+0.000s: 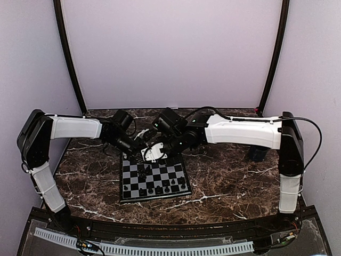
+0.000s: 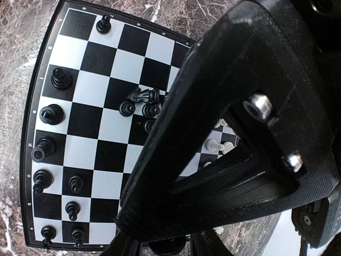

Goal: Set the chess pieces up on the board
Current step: Pass from the left arm to the right, then pass from the right arm to the left

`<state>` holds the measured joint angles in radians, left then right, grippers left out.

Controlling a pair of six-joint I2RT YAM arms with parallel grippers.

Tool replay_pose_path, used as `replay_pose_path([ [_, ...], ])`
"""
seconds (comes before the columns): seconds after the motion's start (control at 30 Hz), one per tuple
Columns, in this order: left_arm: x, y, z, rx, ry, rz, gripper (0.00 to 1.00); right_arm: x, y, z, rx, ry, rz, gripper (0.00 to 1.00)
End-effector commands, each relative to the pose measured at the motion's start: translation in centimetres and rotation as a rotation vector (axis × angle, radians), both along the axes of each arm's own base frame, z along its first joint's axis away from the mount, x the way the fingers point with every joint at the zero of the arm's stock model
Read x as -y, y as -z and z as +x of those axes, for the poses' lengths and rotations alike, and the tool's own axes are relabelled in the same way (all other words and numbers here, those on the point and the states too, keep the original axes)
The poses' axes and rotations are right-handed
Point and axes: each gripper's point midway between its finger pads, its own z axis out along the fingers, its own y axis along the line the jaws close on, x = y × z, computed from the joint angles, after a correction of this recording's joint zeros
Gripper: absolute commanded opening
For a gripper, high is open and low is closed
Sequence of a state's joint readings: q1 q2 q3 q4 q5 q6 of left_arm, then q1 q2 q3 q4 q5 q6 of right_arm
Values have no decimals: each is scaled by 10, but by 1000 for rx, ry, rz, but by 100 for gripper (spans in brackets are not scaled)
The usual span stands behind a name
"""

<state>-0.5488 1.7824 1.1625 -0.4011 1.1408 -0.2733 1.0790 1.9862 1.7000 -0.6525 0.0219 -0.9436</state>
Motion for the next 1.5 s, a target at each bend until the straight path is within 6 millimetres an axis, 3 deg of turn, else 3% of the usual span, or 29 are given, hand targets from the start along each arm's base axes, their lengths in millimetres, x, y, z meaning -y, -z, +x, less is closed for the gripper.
replay_pose_path([
  [0.0, 5, -12, -9, -1, 46, -39, 6, -15, -7, -4, 33, -30, 24, 32],
  [0.1, 6, -11, -11, -11, 55, -43, 6, -14, -6, -3, 43, -30, 21, 31],
  [0.23, 5, -11, -12, -10, 70, -43, 8, -11, 0, -2, 43, -28, 2, 21],
  [0.43, -3, -11, 0, 154, 31, 42, 33, -2, 2, -2, 22, 17, -1, 16],
  [0.53, -11, -14, 10, 245, -36, 65, 38, 3, -3, -3, -21, 53, 27, 16],
  [0.7, -18, -56, 27, 494, -184, -44, 44, 5, -23, -11, -158, 114, 118, 16],
  [0.87, -29, -84, 50, 639, -439, -130, 47, 5, -47, 6, -341, 230, 271, 16],
  [0.97, -33, -88, 62, 620, -569, -132, 47, 6, -57, 23, -415, 316, 363, 16],
  [1.17, -32, -79, 73, 533, -693, -58, 47, 10, -54, 47, -360, 425, 395, 16],
  [1.3, -33, -72, 79, 488, -756, -47, 46, 9, -53, 52, -352, 446, 400, 16],
  [1.47, -14, -71, 75, 479, -723, -59, 47, 6, -54, 49, -372, 433, 402, 17],
])
